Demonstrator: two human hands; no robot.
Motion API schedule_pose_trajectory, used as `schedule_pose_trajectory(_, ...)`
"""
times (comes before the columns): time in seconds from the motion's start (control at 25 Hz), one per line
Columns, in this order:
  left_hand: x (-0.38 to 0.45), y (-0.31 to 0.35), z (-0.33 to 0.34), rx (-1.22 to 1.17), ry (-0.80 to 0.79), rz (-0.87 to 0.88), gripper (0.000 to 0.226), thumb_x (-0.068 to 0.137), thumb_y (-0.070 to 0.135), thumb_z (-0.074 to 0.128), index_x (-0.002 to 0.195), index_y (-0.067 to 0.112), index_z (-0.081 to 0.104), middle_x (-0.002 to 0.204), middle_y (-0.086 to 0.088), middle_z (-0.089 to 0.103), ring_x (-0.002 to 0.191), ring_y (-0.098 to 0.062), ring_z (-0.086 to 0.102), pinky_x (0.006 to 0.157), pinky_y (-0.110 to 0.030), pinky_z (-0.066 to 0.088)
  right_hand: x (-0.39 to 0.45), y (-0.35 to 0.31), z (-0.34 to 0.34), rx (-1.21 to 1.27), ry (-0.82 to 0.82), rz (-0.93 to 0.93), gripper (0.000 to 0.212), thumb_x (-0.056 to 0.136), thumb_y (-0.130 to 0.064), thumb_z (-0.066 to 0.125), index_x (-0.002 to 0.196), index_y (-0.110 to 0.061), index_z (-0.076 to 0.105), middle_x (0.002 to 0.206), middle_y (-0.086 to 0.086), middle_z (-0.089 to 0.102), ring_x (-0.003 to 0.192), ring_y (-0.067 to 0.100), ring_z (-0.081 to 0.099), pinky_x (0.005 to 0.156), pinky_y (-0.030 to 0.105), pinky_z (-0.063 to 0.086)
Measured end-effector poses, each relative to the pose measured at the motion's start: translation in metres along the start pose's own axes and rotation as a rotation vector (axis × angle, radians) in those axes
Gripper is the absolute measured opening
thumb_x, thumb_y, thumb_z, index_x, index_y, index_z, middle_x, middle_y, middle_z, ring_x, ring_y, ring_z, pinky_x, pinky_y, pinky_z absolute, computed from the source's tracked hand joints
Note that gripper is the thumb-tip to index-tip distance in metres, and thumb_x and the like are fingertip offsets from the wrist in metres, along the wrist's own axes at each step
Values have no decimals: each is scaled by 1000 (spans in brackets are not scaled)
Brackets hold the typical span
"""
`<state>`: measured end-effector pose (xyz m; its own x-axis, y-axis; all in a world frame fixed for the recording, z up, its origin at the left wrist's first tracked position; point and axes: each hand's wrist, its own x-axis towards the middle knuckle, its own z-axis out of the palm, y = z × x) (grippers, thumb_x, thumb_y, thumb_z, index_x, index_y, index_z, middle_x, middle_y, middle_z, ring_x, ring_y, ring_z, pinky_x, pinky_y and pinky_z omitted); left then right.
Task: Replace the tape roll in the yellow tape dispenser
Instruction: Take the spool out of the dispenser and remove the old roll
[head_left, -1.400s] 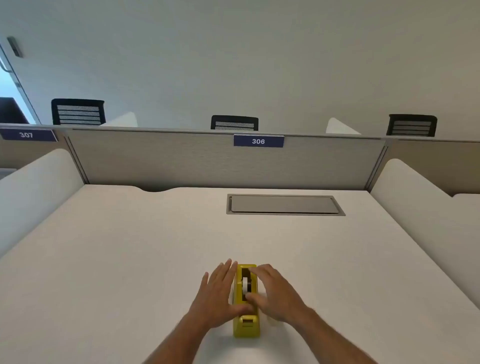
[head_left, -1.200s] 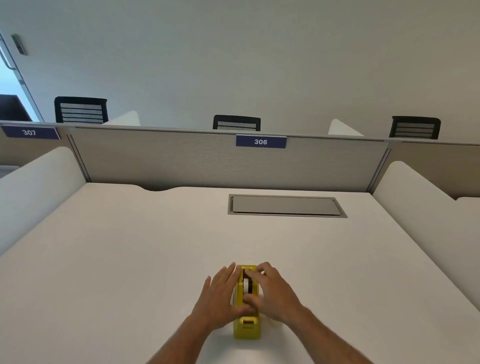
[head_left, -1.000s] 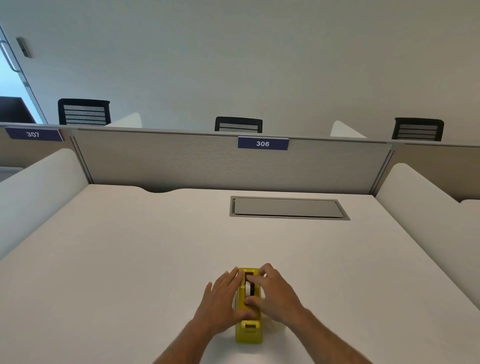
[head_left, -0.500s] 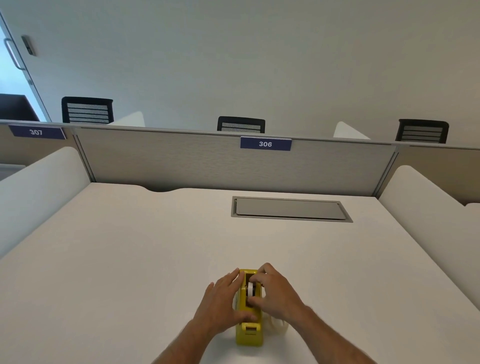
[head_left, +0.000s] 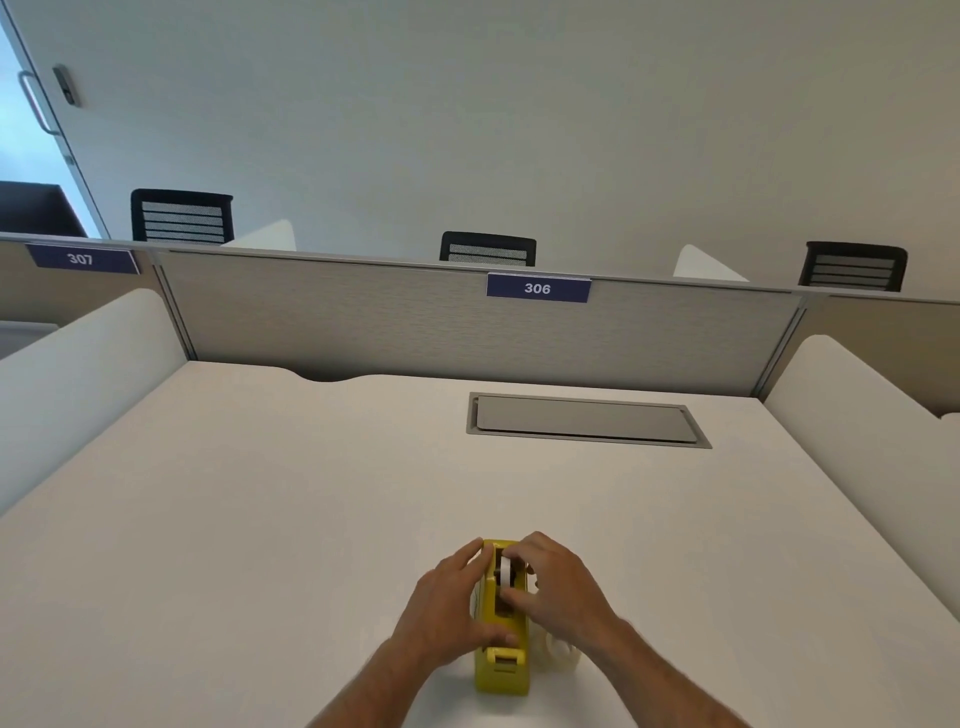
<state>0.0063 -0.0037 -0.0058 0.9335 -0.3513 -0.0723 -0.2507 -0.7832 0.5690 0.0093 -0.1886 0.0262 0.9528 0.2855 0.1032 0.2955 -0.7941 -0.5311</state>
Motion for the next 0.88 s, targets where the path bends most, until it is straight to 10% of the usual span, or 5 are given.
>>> schedule_pose_trajectory(0.24, -1, 4, -1, -62, 85, 8, 93, 75, 57, 75, 151, 35, 28, 158, 18, 27, 144, -8, 27, 116, -25, 23, -1, 6, 5, 29, 18, -1, 42, 75, -45, 65, 116, -35, 62, 104, -20, 60, 91, 1, 54, 76, 19, 51)
schedule_pose_trajectory(0.4, -4, 12, -2, -156, 114, 37, 69, 76, 36, 78, 132, 52, 42, 114, 59, 36, 115, 15, 40, 93, 1, 25, 0, 9, 3, 58, 5, -5, 41, 72, -42, 65, 112, -37, 63, 95, -24, 58, 87, 0, 55, 74, 19, 52)
schedule_pose_trajectory(0.88, 1, 14, -3, -270, 215, -51, 54, 83, 26, 77, 129, 45, 58, 127, 17, 64, 119, -4, 53, 99, -17, 34, 4, 10, -2, 151, -6, -9, 36, 70, -46, 71, 102, -38, 58, 96, -17, 65, 89, 7, 60, 75, 21, 55)
